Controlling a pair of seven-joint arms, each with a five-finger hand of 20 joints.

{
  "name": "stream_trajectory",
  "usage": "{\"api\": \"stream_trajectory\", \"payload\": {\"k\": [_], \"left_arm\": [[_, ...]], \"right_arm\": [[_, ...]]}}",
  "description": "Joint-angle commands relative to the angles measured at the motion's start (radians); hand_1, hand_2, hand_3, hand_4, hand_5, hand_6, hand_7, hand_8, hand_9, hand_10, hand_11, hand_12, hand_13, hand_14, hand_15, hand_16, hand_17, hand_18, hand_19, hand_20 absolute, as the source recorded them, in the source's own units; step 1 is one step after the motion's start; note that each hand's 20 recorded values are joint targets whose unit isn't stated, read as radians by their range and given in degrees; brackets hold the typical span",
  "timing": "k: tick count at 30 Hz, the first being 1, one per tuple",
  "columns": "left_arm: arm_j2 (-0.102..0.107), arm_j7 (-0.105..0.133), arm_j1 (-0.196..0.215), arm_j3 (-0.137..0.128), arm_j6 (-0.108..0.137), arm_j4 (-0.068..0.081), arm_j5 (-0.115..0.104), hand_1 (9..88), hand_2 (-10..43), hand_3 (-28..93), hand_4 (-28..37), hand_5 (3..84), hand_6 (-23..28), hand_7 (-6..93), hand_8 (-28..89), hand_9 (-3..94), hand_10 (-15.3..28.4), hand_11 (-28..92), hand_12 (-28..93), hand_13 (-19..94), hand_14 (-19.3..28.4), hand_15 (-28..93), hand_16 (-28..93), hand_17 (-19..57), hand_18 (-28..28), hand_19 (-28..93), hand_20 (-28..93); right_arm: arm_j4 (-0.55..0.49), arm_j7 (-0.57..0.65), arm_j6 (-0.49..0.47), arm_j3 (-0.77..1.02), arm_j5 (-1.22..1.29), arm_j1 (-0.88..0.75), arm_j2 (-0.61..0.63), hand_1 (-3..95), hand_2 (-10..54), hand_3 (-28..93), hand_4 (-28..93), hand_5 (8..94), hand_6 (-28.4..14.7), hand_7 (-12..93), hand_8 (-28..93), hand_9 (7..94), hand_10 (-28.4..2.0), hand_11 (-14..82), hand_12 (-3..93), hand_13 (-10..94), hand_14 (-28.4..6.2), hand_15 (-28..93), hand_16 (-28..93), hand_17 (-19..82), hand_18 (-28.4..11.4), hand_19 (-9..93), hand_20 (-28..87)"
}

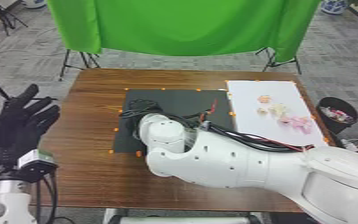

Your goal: Arrange flowers

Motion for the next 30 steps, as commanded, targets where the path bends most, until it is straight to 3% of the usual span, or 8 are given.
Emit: {"api": "stream_trajectory", "payload": {"k": [1, 7, 8, 15, 17, 20, 22, 30], "left_arm": [[-0.025, -0.018, 0.041, -0.009, -0.008, -0.006, 0.009, 30.4, 7.0, 65, -20.5, 35.1, 8.8, 10.7, -8, 30.6, 18.9, 29, 11, 20, 25.7, 56, -12, -8.0, 25.9, 51, 5], [-0.017, 0.005, 0.074, -0.010, 0.004, -0.012, -0.007, 30.4, 7.0, 65, -20.5, 35.1, 8.8, 10.6, -8, 30.6, 18.9, 29, 11, 20, 25.8, 56, -12, -8.0, 25.9, 51, 5], [0.063, 0.113, 0.128, 0.022, 0.050, -0.034, -0.069, 30.4, 7.0, 65, -20.5, 35.1, 8.8, 10.5, -8, 30.7, 19.0, 29, 11, 20, 25.8, 56, -12, -8.0, 25.9, 51, 5], [0.085, 0.220, 0.229, 0.020, 0.088, -0.061, -0.127, 30.4, 7.1, 65, -20.5, 35.1, 8.8, 10.5, -8, 30.6, 18.9, 29, 11, 20, 25.7, 56, -12, -8.0, 25.9, 51, 5], [0.060, 0.191, 0.226, 0.007, 0.077, -0.061, -0.104, 30.2, 7.1, 65, -20.6, 35.1, 8.8, 10.6, -8, 30.7, 18.9, 29, 11, 20, 25.8, 56, -12, -8.0, 25.9, 51, 5], [0.070, 0.190, 0.227, 0.004, 0.073, -0.063, -0.103, 30.0, 7.1, 65, -20.6, 35.1, 8.7, 10.6, -8, 30.7, 18.9, 29, 11, 20, 25.8, 56, -12, -7.9, 25.9, 51, 5], [0.104, 0.223, 0.243, 0.007, 0.086, -0.072, -0.128, 30.1, 7.1, 65, -20.7, 35.1, 8.7, 10.6, -8, 30.7, 18.9, 29, 11, 20, 25.8, 56, -12, -8.0, 25.8, 51, 4], [0.101, 0.200, 0.219, 0.041, 0.093, -0.070, -0.129, 30.3, 7.2, 64, -20.5, 35.4, 8.7, 10.1, -8, 31.0, 18.8, 28, 11, 21, 25.8, 56, -12, -7.1, 26.2, 53, 5]], "right_arm": [[-0.047, 0.004, 0.077, -0.014, -0.008, 0.030, 0.003, 35.8, -9.5, 73, -24, 56.5, -5.6, 19, -10, 76.9, -17.2, 21.7, 15.3, 80, -8.6, 52, 14, 53, -14.7, 93, 9], [-0.068, 0.005, 0.073, -0.007, -0.012, 0.040, 0.010, 32.5, -5.9, 72, -23, 56.1, -6.4, 18, -10, 76.6, -18.2, 21.5, 15.1, 80, -9.3, 52, 14, 53, -15.3, 93, 8], [-0.073, 0.004, 0.075, -0.010, -0.005, 0.048, 0.015, 31.9, -5.3, 72, -23, 56.1, -6.5, 18, -10, 76.5, -18.4, 21.4, 15.1, 80, -9.4, 52, 14, 53, -15.4, 93, 8], [-0.186, -0.024, -0.002, 0.043, 0.052, 0.080, 0.116, 26.9, 0.2, 73, -22, 54.8, -7.6, 16, -9, 74.5, -19.9, 20.8, 15.0, 79, -10.9, 53, 14, 52, -16.8, 93, 8], [-0.251, -0.059, -0.043, 0.103, 0.089, 0.062, 0.186, 26.2, 1.9, 73, -21, 54.4, -8.0, 15, -9, 72.0, -20.4, 20.6, 15.1, 76, -12.0, 54, 14, 51, -17.2, 93, 7], [-0.343, -0.122, -0.081, 0.196, 0.147, 0.017, 0.313, 26.5, 3.5, 74, -21, 52.6, -8.0, 15, -9, 67.4, -20.8, 20.2, 15.2, 73, -13.5, 56, 14, 49, -16.7, 93, 6], [-0.403, -0.138, -0.017, 0.234, 0.136, -0.025, 0.398, 28.1, 4.0, 74, -21, 52.2, -7.8, 16, -9, 63.3, -20.6, 19.7, 15.2, 69, -14.2, 57, 13, 47, -16.3, 93, 5], [-0.498, -0.241, 0.056, 0.471, 0.147, -0.272, 0.662, 29.5, 2.4, 76, -22, 49.5, -7.1, 17, -9, 54.4, -21.1, 15.9, 14.5, 64, -14.3, 58, 12, 45, -15.6, 93, 4]]}}
